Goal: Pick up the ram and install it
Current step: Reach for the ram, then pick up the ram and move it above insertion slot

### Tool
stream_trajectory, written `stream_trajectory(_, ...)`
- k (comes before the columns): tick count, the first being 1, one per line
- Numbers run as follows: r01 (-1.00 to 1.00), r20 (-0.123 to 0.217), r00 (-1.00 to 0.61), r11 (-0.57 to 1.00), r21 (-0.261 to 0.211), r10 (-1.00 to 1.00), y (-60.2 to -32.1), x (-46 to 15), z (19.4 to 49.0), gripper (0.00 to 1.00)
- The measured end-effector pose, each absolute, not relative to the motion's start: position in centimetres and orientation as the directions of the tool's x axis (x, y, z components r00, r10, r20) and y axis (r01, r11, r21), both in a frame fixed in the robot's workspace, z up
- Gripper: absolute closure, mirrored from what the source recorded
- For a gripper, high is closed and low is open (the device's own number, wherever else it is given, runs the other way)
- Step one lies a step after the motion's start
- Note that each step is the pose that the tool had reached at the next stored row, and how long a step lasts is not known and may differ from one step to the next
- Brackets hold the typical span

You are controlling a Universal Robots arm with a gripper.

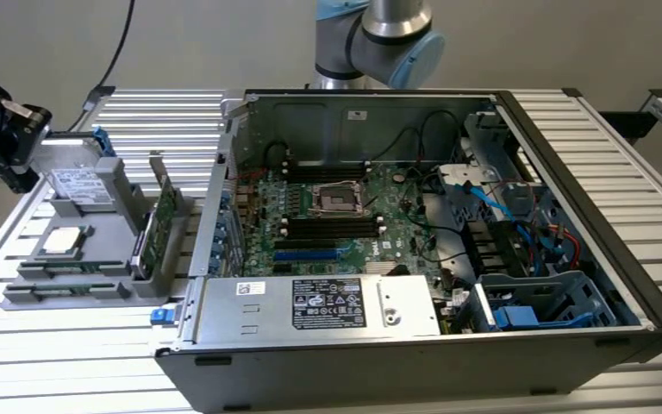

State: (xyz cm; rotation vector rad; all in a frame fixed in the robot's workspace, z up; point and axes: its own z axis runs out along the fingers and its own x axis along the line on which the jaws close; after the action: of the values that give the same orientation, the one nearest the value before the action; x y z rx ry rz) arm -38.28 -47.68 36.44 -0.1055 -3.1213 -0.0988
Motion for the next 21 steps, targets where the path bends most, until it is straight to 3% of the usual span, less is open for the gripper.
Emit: stream_trajectory(21, 0.066, 0.012, -0.998, 0.996, 0.063, 0.066, -47.54, -38.32, 36.43, 0.9)
